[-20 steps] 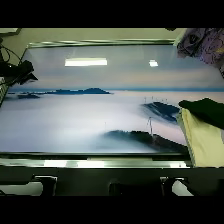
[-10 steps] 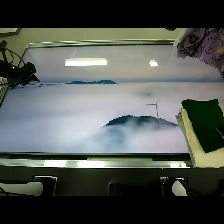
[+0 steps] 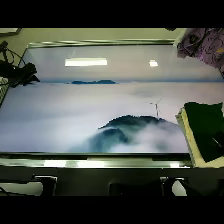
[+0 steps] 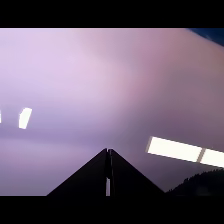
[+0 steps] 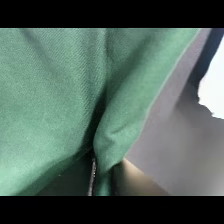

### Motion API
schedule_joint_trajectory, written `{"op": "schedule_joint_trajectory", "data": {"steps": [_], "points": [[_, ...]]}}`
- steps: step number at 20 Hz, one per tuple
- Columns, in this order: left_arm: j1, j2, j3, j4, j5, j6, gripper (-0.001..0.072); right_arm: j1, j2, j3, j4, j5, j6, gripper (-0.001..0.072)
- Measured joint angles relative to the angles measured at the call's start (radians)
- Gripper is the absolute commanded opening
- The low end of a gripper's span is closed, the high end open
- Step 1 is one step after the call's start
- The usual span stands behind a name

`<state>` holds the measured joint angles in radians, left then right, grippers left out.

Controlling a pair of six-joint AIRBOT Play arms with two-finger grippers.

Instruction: Fold the clothes and pants, and hang the long-sleeved shirts on hangers.

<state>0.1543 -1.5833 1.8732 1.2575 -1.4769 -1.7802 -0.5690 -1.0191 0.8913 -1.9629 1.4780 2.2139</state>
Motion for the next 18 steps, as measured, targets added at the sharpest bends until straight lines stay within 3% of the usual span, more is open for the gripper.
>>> {"op": "schedule_joint_trajectory", "data": {"steps": [7,8,11,13,16,18], "points": [[0.000,0.000,0.000,0.000,0.000,0.000,0.0018,0.000,0.000,-0.004,-0.019,0.033,-0.010,0.0053],[0.000,0.000,0.000,0.000,0.000,0.000,0.0018,0.000,0.000,-0.004,-0.019,0.041,-0.014,0.0124],[0.000,0.000,0.000,0.000,0.000,0.000,0.0018,0.000,0.000,-0.004,-0.032,0.061,-0.023,0.0180],[0.000,0.000,0.000,0.000,-0.001,0.000,0.0018,0.000,0.000,-0.004,-0.055,0.074,-0.031,0.0429],[0.000,0.000,0.000,0.000,-0.006,0.000,0.0018,0.000,0.000,-0.002,-0.064,0.049,-0.043,0.0434],[0.000,0.000,0.000,0.000,-0.007,0.000,0.0017,0.000,0.000,0.008,-0.020,0.002,-0.079,0.0341]]}}
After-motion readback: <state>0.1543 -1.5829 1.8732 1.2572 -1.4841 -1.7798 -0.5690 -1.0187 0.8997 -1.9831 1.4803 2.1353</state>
